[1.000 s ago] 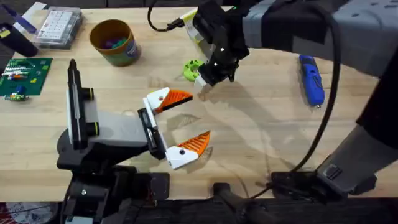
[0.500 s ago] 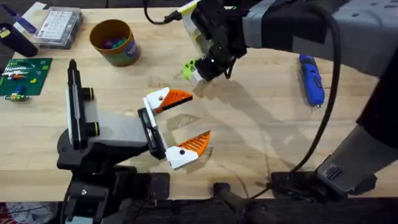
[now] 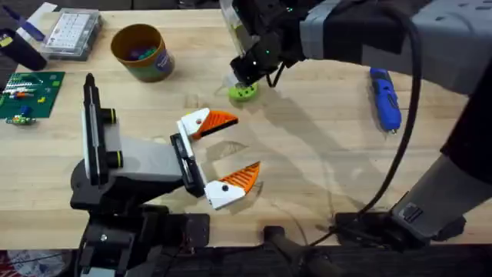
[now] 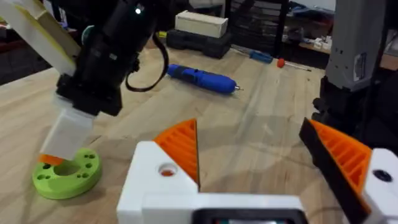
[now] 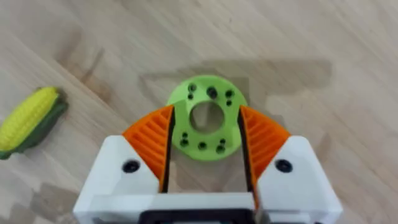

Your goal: Pick up the gripper from the table and insert it into the empty holder that is missing its gripper. Then pick up a screw, insert it into the mounting hole, and use the screwdriver to tighten it. Finally, clean up the table by picking up the vegetable and placing it into the bucket.

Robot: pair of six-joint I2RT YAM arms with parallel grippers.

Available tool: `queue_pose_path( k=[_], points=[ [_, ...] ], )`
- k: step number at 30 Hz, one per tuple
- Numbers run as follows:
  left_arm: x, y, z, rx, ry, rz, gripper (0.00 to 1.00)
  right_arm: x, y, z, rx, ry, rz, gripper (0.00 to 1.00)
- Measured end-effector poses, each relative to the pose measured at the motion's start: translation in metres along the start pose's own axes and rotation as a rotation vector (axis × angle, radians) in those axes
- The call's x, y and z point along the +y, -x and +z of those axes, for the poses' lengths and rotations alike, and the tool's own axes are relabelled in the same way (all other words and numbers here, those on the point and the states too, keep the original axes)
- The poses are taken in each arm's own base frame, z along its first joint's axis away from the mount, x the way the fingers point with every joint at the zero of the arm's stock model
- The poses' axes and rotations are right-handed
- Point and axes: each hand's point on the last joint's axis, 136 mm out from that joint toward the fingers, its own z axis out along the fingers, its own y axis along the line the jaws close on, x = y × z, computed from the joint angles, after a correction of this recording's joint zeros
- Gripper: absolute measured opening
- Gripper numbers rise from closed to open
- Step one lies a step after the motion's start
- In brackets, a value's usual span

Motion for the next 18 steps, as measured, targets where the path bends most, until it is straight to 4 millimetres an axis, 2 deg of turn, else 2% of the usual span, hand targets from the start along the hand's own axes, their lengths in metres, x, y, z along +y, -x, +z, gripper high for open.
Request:
queue_pose_path(
  k=[6, 18],
  points=[
    [0.000, 0.000, 0.000, 0.000, 0.000, 0.000, 0.990, 0.000, 0.018, -0.001, -0.072, 0.000, -0.004, 0.572],
    [0.000, 0.000, 0.000, 0.000, 0.000, 0.000, 0.990, 0.000, 0.012, 0.002, -0.052, 0.000, -0.003, 0.572]
  ],
)
